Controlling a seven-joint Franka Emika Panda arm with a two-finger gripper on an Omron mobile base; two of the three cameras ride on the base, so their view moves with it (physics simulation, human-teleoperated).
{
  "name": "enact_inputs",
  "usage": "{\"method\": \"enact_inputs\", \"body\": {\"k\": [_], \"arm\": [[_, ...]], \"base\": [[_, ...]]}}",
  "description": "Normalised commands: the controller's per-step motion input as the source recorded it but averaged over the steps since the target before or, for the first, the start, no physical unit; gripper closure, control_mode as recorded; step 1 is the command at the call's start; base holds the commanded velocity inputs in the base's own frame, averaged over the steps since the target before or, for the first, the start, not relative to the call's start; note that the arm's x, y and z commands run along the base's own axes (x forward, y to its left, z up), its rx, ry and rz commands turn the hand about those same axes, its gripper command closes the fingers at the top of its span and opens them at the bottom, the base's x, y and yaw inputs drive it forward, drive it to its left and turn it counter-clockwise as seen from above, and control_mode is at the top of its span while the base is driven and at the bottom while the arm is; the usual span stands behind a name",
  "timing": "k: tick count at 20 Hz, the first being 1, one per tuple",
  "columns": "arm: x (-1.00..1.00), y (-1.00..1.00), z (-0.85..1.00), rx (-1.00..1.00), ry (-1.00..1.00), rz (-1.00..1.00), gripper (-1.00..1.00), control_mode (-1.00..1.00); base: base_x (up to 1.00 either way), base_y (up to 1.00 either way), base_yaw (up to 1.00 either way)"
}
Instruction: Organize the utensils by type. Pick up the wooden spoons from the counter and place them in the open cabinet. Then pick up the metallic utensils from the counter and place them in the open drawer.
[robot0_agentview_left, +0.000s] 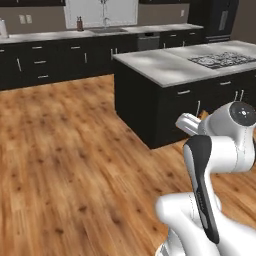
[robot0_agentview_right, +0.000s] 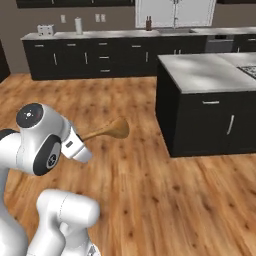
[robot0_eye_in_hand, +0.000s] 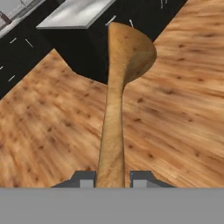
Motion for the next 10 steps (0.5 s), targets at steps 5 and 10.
{"method": "enact_inputs", "body": {"k": [5,10], "arm": [[0.0,0.0,0.0,0.0,0.0,0.0,1.0,1.0],[0.0,0.0,0.0,0.0,0.0,0.0,1.0,1.0]], "base": [[0.73,0.01,0.35],[0.63,0.0,0.38]]}}
